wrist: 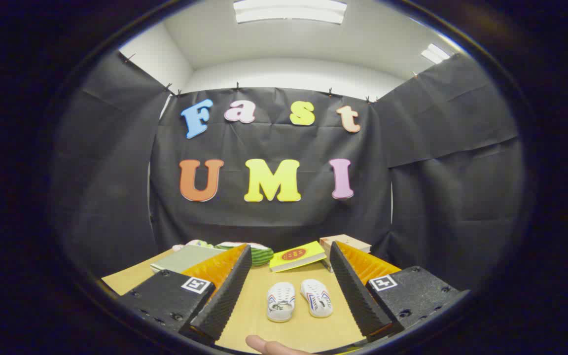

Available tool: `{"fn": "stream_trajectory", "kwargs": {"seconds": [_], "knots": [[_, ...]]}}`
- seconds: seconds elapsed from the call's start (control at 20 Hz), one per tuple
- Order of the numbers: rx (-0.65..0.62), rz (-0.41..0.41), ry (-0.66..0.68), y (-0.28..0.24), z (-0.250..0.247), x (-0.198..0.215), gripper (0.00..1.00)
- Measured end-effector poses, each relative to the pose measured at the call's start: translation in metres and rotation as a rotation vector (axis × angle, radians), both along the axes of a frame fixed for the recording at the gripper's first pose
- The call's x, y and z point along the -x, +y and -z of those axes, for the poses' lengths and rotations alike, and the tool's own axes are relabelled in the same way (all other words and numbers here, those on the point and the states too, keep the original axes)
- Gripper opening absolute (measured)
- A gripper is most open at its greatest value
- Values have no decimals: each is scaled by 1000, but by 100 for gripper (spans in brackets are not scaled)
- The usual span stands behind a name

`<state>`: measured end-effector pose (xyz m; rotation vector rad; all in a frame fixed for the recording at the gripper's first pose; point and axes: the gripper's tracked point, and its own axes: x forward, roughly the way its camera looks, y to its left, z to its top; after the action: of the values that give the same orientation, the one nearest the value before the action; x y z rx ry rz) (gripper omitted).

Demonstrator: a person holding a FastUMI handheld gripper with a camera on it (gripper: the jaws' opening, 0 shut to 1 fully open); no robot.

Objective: Open the storage box then place both shoes into the box .Put the left shoe in first, then the right shoe, with the right side of both shoes facing outward in a uniform manner.

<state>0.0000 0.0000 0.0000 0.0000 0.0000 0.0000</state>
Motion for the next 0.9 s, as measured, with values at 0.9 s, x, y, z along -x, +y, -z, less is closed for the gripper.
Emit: {"fn": "stream_trajectory", "kwargs": {"seconds": [0.9], "knots": [[-18, -29, 98, 9, 38, -39, 100]]}}
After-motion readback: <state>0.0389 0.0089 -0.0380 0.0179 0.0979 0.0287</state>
